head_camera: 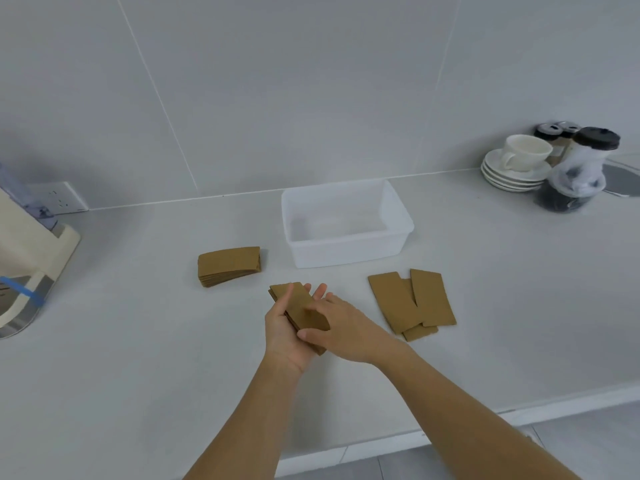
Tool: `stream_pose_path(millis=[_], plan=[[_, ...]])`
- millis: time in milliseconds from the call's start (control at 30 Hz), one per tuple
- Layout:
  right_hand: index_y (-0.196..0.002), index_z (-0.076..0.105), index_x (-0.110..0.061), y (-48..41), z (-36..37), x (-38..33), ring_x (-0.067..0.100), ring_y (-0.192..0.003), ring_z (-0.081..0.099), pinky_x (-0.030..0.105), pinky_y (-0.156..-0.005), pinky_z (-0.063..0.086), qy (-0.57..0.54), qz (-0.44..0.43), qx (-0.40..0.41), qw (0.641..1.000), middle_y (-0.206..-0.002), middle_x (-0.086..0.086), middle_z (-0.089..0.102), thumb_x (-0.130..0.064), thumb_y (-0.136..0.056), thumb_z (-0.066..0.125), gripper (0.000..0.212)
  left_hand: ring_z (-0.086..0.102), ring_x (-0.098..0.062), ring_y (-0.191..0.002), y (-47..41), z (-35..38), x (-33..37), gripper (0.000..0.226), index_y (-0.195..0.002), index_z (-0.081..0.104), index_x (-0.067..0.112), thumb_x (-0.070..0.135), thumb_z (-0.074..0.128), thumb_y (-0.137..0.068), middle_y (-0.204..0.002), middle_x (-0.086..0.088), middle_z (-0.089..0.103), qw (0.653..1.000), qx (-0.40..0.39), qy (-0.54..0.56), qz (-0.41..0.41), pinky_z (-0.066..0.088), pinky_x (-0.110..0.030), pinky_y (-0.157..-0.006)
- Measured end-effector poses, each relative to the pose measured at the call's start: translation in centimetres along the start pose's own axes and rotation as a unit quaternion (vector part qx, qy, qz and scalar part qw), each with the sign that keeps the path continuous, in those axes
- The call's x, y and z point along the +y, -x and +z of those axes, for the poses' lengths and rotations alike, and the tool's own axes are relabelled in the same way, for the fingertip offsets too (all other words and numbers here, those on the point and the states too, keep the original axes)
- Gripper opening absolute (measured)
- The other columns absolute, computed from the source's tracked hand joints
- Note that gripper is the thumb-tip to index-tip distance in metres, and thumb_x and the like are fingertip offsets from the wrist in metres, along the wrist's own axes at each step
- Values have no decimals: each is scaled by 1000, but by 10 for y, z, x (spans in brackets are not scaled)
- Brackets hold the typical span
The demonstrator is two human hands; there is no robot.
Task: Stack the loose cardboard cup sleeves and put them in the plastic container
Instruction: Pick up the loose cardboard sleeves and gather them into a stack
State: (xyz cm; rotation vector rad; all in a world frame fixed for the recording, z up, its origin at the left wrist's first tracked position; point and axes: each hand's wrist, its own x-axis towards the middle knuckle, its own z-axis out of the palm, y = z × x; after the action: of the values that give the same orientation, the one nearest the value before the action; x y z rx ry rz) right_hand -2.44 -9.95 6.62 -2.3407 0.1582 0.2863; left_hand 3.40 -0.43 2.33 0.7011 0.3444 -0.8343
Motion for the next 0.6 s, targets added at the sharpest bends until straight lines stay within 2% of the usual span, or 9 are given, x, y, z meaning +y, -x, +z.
stream_pose_path(millis=[133, 200, 267, 300, 367, 433, 500, 600], plan=[[-111, 53, -20, 1, -28, 17, 16, -98, 51, 23, -76, 41, -65, 14, -38, 997, -103, -4, 53, -38, -85, 55, 32, 72, -26, -83, -7, 13, -5, 40, -105, 63, 16, 45, 59, -79, -108, -6, 73, 1000, -22, -5, -22, 56, -42, -71], [-111, 53, -22, 1, -42, 28, 11, -94, 54, 22, -75, 42, -93, 41, -19, 995, -106, -7, 55, -42, -83, 56, 34, 71, -28, -83, -10, 20, -9, 41, -102, 63, 15, 43, 65, -72, -104, -8, 72, 999, -37, -2, -26, 56, -44, -73], [-113, 51, -27, -1, -54, 41, 8, -91, 54, 20, -72, 40, -92, 78, 22, 993, -111, -7, 56, -45, -83, 55, 36, 69, -29, -92, -14, 25, -13, 47, -103, 62, 13, 39, 70, -66, -112, -11, 69, 999, -46, 11, -23, 55, -45, -79], [-120, 49, -26, -2, -60, 48, 9, -91, 53, 21, -72, 38, -72, 99, 51, 991, -112, -5, 55, -46, -84, 53, 42, 67, -29, -96, -16, 27, -15, 49, -105, 62, 12, 37, 71, -64, -115, -12, 67, 998, -47, 18, -22, 54, -47, -82], [-127, 44, -20, -2, -67, 64, 15, -92, 52, 27, -75, 40, -23, 141, 115, 983, -111, -2, 55, -44, -85, 50, 48, 66, -28, -103, -20, 29, -19, 55, -110, 61, 11, 36, 73, -63, -118, -14, 66, 999, -41, 24, -22, 52, -51, -86], [-124, 43, -15, -1, -67, 78, 20, -93, 53, 32, -76, 44, 31, 167, 171, 970, -112, 2, 56, -40, -87, 47, 45, 66, -28, -103, -25, 30, -22, 58, -113, 61, 11, 36, 73, -63, -118, -14, 67, 999, -34, 26, -21, 52, -52, -85], [-123, 42, -13, -1, -61, 92, 25, -105, 53, 36, -85, 44, 76, 185, 203, 959, -121, 7, 55, -40, -88, 46, 45, 67, -29, -102, -29, 30, -26, 58, -115, 61, 10, 35, 73, -63, -118, -15, 67, 999, -30, 32, -21, 53, -52, -83], [-134, 32, -12, -3, -44, 110, 27, -124, 42, 40, -100, 36, 98, 210, 223, 947, -136, 9, 44, -45, -87, 46, 59, 67, -30, -100, -33, 30, -30, 60, -115, 61, 9, 34, 73, -62, -116, -15, 68, 999, -19, 39, -18, 54, -52, -80]])
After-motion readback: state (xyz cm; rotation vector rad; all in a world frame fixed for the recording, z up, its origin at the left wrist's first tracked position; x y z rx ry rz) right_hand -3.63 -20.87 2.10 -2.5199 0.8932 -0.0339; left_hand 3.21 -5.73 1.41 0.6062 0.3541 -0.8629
